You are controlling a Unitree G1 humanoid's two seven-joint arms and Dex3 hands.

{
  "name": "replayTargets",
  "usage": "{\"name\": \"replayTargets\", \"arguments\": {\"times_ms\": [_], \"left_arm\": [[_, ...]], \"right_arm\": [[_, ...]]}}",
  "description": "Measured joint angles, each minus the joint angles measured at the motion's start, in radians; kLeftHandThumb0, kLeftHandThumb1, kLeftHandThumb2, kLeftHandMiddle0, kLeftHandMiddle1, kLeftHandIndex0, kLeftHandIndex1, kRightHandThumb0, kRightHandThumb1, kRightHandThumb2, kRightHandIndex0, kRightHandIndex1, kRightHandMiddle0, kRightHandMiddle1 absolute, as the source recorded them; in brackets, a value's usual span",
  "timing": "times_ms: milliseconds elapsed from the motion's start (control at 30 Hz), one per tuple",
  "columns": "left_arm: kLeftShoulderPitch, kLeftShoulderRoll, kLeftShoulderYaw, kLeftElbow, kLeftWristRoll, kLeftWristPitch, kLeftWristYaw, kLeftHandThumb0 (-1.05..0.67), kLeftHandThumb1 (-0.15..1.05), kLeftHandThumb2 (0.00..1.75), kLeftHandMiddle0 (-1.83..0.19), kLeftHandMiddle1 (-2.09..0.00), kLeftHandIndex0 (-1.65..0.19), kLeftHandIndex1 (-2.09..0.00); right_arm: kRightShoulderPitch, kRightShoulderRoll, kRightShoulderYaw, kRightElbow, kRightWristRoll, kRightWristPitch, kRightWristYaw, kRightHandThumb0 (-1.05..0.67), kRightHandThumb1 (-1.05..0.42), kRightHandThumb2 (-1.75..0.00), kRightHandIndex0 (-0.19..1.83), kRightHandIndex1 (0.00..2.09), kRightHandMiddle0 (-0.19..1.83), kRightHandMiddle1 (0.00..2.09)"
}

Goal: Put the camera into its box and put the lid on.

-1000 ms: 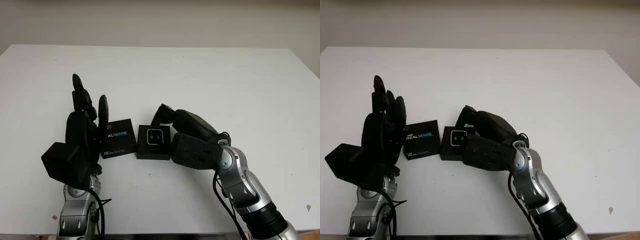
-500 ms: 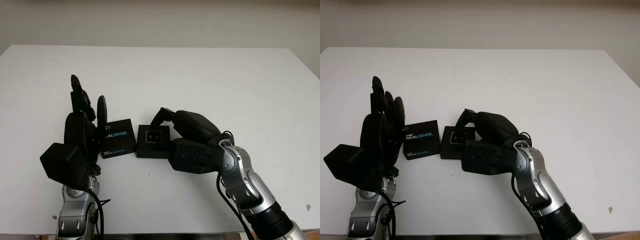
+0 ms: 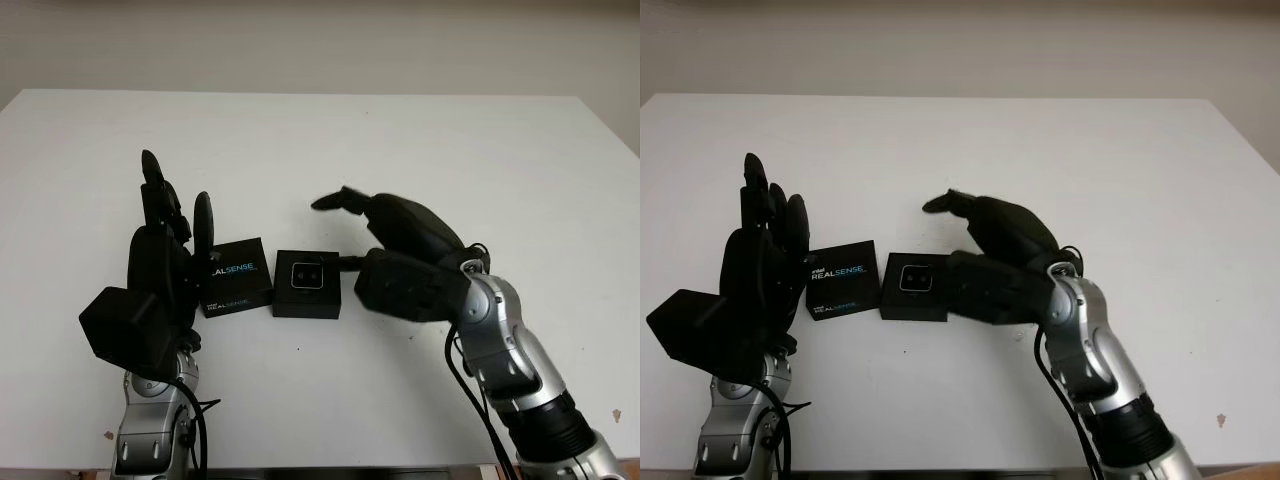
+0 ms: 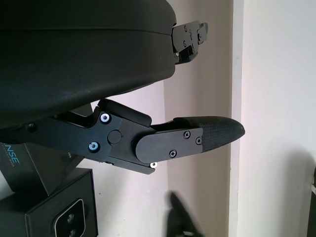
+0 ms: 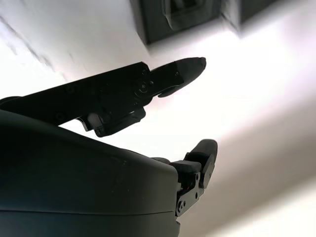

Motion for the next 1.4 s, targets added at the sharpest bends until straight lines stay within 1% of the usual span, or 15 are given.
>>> {"name": "replayTargets", "arguments": {"times_ms": [100, 167, 200, 233, 300, 400, 600, 700, 800, 900, 933, 967, 1067, 1100, 1400], "left_arm": [[0.0, 0.0, 0.013, 0.007, 0.006, -0.036, 0.017, -0.65, 1.05, 0.43, 0.13, -0.05, 0.14, -0.03], [-0.001, 0.0, 0.024, 0.018, 0.017, -0.076, 0.035, -0.6, 1.05, 0.38, 0.05, -0.08, 0.07, -0.07], [-0.001, 0.003, 0.032, 0.024, 0.027, -0.094, 0.044, -0.59, 1.05, 0.36, 0.01, -0.09, 0.03, -0.09], [-0.001, 0.009, 0.039, 0.029, 0.035, -0.11, 0.052, -0.57, 1.05, 0.31, -0.04, -0.11, -0.01, -0.11], [-0.005, 0.032, 0.055, 0.038, 0.06, -0.126, 0.06, -0.58, 1.05, 0.25, -0.19, -0.13, -0.12, -0.16], [-0.014, 0.105, 0.076, 0.052, 0.107, -0.133, 0.043, -0.59, 1.05, 0.2, -0.28, -0.13, -0.17, -0.18], [-0.017, 0.329, 0.101, 0.053, 0.156, -0.074, -0.135, -0.68, 1.0, 0.06, -0.23, -0.05, -0.15, -0.12], [-0.031, 0.445, 0.106, 0.092, 0.171, -0.102, -0.222, -0.72, 0.97, 0.05, -0.22, -0.05, -0.15, -0.11], [-0.051, 0.52, 0.102, 0.136, 0.172, -0.113, -0.302, -0.71, 0.93, 0.04, -0.18, -0.04, -0.11, -0.08], [-0.084, 0.596, 0.062, 0.165, 0.211, -0.113, -0.382, -0.74, 0.92, 0.04, -0.1, -0.02, -0.05, -0.04], [-0.095, 0.614, 0.048, 0.172, 0.222, -0.113, -0.402, -0.74, 0.92, 0.05, -0.07, -0.01, -0.03, -0.04], [-0.106, 0.625, 0.038, 0.177, 0.23, -0.107, -0.42, -0.76, 0.92, 0.05, -0.04, -0.01, -0.01, -0.03], [-0.144, 0.657, -0.002, 0.193, 0.25, -0.099, -0.474, -0.75, 0.9, 0.05, 0.02, -0.02, 0.03, -0.02], [-0.157, 0.665, -0.016, 0.2, 0.259, -0.099, -0.487, -0.75, 0.9, 0.05, 0.03, -0.02, 0.04, -0.02], [-0.249, 0.699, -0.126, 0.301, 0.338, -0.139, -0.548, -0.74, 0.9, 0.05, 0.04, -0.05, 0.08, -0.03]], "right_arm": [[-0.038, 0.041, -0.073, 0.027, 0.113, -0.052, -0.053, -0.46, -0.99, -0.06, 0.46, 0.24, 0.13, 1.28], [-0.05, 0.055, -0.106, 0.046, 0.171, -0.062, -0.063, -0.46, -1.01, -0.06, 0.51, 0.34, 0.13, 1.36], [-0.052, 0.061, -0.118, 0.061, 0.195, -0.072, -0.068, -0.45, -1.01, -0.06, 0.47, 0.5, 0.13, 1.4], [-0.052, 0.067, -0.128, 0.082, 0.22, -0.091, -0.073, -0.42, -1.01, -0.05, 0.37, 0.75, 0.11, 1.44], [-0.053, 0.076, -0.148, 0.13, 0.282, -0.14, -0.076, -0.41, -1.03, -0.06, 0.2, 1.04, 0.05, 1.56], [-0.056, 0.083, -0.171, 0.213, 0.352, -0.207, -0.072, -0.45, -1.04, -0.08, 0.11, 1.14, 0.01, 1.6], [-0.076, 0.084, -0.237, 0.368, 0.515, -0.193, -0.002, -0.45, -1.05, -0.17, 0.02, 1.11, -0.01, 1.52], [-0.095, 0.083, -0.279, 0.445, 0.59, -0.178, 0.034, -0.45, -1.05, -0.27, -0.02, 1.04, -0.09, 1.45], [-0.106, 0.082, -0.297, 0.49, 0.633, -0.168, 0.053, -0.46, -1.05, -0.32, -0.05, 1.0, -0.17, 1.39], [-0.111, 0.087, -0.321, 0.517, 0.682, -0.152, 0.055, -0.55, -1.05, -0.33, -0.09, 0.91, -0.19, 1.35], [-0.111, 0.089, -0.326, 0.518, 0.697, -0.143, 0.053, -0.56, -1.05, -0.34, -0.1, 0.86, -0.19, 1.29], [-0.112, 0.092, -0.333, 0.518, 0.709, -0.132, 0.051, -0.58, -1.05, -0.37, -0.12, 0.77, -0.19, 1.11], [-0.113, 0.104, -0.351, 0.518, 0.748, -0.099, 0.039, -0.59, -1.05, -0.43, -0.12, 0.56, -0.19, 0.77], [-0.113, 0.107, -0.354, 0.517, 0.755, -0.089, 0.033, -0.58, -1.05, -0.44, -0.11, 0.52, -0.19, 0.74], [-0.113, 0.115, -0.362, 0.512, 0.782, -0.046, 0.002, -0.55, -1.05, -0.48, -0.01, 0.4, -0.19, 0.84]]}}
